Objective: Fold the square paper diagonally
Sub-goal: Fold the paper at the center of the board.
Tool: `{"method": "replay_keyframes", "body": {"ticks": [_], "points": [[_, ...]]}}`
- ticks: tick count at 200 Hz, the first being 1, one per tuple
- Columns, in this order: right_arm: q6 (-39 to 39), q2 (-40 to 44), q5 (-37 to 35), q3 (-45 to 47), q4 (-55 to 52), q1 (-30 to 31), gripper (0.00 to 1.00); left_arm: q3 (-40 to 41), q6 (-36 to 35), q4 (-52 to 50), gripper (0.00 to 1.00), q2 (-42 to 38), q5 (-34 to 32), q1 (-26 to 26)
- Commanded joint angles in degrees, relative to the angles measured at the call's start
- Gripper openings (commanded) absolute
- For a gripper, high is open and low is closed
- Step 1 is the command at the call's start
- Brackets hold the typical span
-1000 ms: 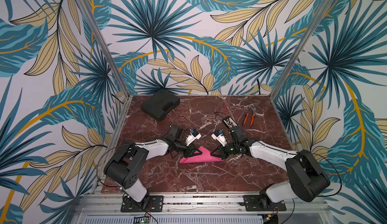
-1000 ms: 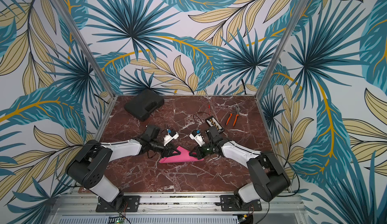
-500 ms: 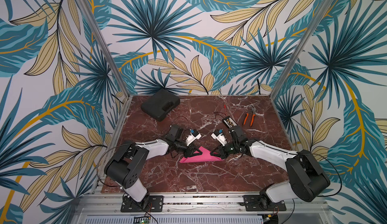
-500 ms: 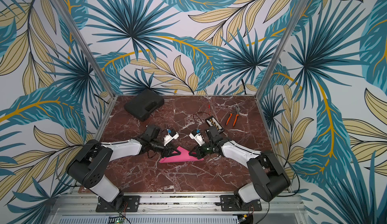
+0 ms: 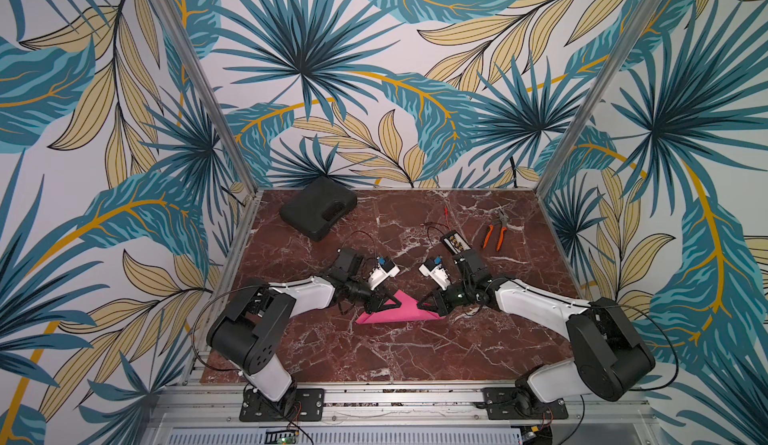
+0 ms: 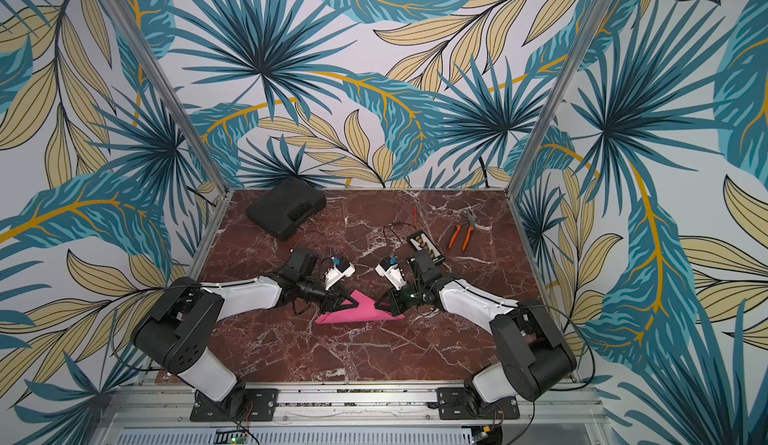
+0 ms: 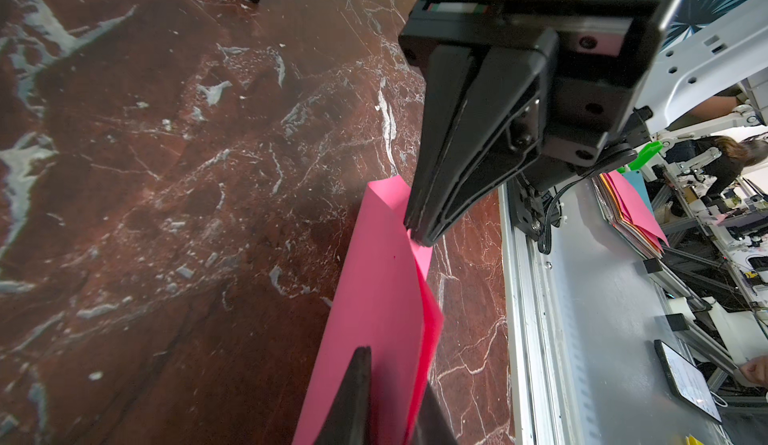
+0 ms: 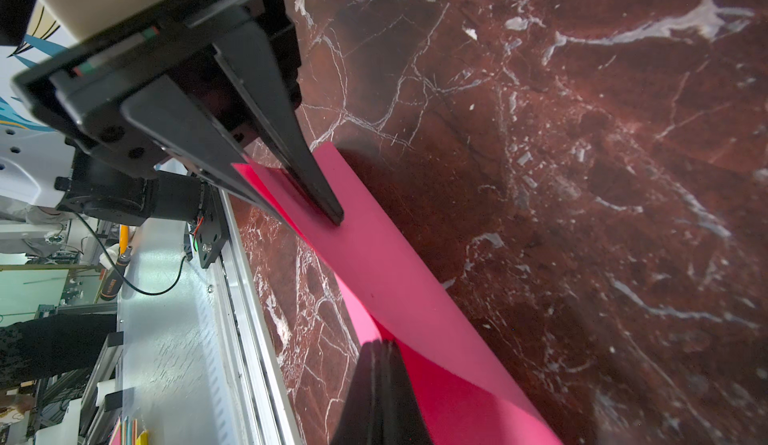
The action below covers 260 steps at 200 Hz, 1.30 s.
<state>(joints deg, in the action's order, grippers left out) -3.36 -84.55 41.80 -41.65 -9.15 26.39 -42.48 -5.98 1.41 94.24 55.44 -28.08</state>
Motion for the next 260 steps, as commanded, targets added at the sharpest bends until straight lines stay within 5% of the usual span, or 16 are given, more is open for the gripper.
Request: {"method": "replay_keyframes", "body": {"ticks": [1, 91, 134, 195, 224, 260], "points": [[0.98, -0.79, 0.67, -0.97, -0.9, 0.05, 0.0, -1.55, -0.98, -0.76, 0.15, 0.77, 0.28, -0.18], [0.97, -0.58, -0.34, -1.09, -1.55, 0.02, 0.02, -1.38, -1.41, -0.89, 0.01, 0.19, 0.26, -0.24], [-1.46, 5.79, -7.24, -0.67, -0.84, -0.03, 0.32, -0.7, 0.28, 0.5, 0.0, -1.33, -1.3, -0.34], [-12.69, 21.34, -31.46, 2.12, -3.77, -0.95, 0.47, 3.54, 27.9, 26.01, 0.0, -0.78, -8.58, -4.36], [-20.86, 25.42, -35.36, 4.4, -4.91, -1.08, 0.51, 2.39, 39.67, 36.19, 0.0, 4.89, -13.28, -5.31], [-30.14, 23.91, -32.89, 4.51, -4.48, -1.11, 0.5, -2.11, 42.15, 34.27, 0.0, 11.19, -18.82, -5.23]]}}
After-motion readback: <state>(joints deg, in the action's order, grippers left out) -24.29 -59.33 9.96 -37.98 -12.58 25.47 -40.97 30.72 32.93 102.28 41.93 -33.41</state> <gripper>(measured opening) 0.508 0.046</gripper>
